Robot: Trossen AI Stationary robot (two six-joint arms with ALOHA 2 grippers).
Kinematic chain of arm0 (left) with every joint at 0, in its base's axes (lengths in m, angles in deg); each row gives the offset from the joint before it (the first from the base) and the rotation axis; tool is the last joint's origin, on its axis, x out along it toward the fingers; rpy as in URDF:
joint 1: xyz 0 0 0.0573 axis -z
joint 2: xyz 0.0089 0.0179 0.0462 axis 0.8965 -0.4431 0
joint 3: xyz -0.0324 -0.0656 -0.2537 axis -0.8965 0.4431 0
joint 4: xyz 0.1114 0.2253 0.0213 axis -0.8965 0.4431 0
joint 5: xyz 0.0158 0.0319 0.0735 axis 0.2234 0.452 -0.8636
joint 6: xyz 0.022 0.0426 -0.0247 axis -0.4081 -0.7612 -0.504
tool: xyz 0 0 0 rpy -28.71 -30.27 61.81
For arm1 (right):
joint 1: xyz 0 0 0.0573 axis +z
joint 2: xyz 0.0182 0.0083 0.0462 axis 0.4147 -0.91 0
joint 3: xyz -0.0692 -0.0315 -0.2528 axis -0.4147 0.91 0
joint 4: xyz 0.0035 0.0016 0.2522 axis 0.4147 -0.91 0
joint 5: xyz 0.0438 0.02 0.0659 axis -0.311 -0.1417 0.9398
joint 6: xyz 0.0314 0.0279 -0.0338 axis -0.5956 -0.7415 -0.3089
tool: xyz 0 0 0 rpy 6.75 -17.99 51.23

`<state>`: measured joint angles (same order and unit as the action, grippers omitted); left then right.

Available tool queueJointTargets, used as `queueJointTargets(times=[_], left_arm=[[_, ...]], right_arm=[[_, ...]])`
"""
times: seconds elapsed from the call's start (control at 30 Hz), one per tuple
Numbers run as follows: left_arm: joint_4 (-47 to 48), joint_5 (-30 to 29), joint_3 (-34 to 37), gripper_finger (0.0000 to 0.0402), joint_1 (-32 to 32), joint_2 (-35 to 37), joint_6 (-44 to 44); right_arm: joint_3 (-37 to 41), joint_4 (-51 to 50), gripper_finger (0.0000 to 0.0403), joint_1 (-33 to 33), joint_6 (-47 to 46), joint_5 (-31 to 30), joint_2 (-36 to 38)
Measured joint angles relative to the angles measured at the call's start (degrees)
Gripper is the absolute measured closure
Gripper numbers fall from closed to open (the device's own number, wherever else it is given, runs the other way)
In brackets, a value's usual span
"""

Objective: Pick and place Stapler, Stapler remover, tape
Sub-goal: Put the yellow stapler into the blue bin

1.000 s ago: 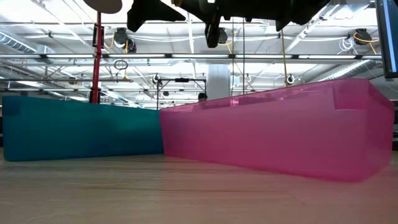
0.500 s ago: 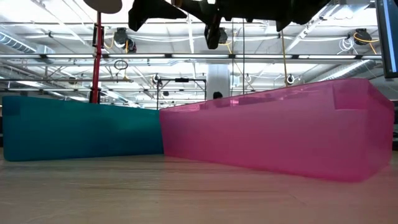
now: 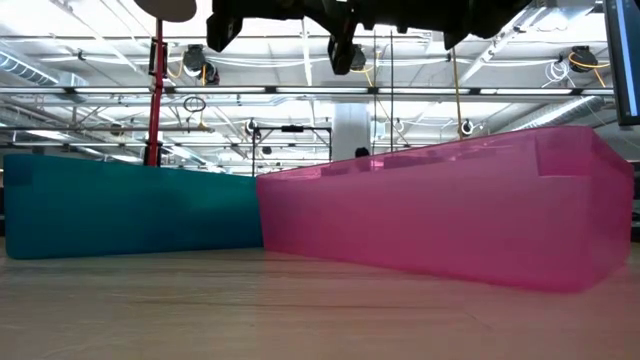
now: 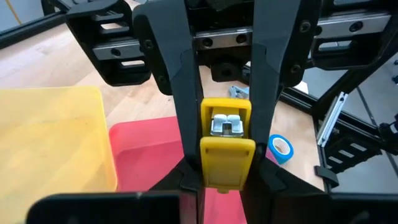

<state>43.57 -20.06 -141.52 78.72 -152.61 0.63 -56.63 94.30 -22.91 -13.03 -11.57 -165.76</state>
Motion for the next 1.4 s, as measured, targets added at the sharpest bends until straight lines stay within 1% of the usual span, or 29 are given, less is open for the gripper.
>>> queueJointTargets(times=[0.33, 0.43, 0.67, 0.77, 0.9, 1.03, 1.17, 1.27, 1.4], left_arm=[[0.2, 0.4, 0.0, 0.0337, 0.0, 0.0, 1.4], [0.3, 0.4, 0.0, 0.0337, 0.0, 0.0, 1.3], [0.7, 0.4, 0.0, 0.0337, 0.0, -0.1, 1.7], [1.7, 0.4, 0.0, 0.0337, 0.0, -0.1, 2.9], [6.2, 0.4, 0.0, 0.0337, 1.0, 0.0, 7.4], [10.7, 0.6, 0.0, 0.0337, 3.0, 0.0, 12.1], [18.1, 0.5, 0.0, 0.0337, 5.0, 0.0, 18.8], [27.2, 0.7, 0.0, 0.0337, 7.5, 0.0, 27.2], [40.2, 3.2, 0.0, 0.0337, 10.5, 0.0, 43.3]], right_arm=[[0.0, -0.5, 0.0316, 0.0, 1.1, 0.0, 0.0], [0.0, -0.7, 0.0301, 0.0, 1.1, 0.1, 0.0], [0.0, -1.3, 0.0247, 0.0, 1.0, 0.1, 0.0], [0.0, -1.6, 0.0232, -0.1, 1.1, -0.1, -0.1], [0.1, -2.1, 0.0221, -1.0, 2.7, -0.2, -0.2], [0.1, -1.7, 0.0218, -2.5, 2.9, -0.2, -0.2], [0.1, -1.6, 0.0218, -3.9, 2.7, -0.2, -0.2], [0.1, -1.7, 0.0219, -4.6, 2.1, 0.0, -0.2], [0.1, -1.6, 0.0218, -4.7, 2.1, 2.2, -0.2]])
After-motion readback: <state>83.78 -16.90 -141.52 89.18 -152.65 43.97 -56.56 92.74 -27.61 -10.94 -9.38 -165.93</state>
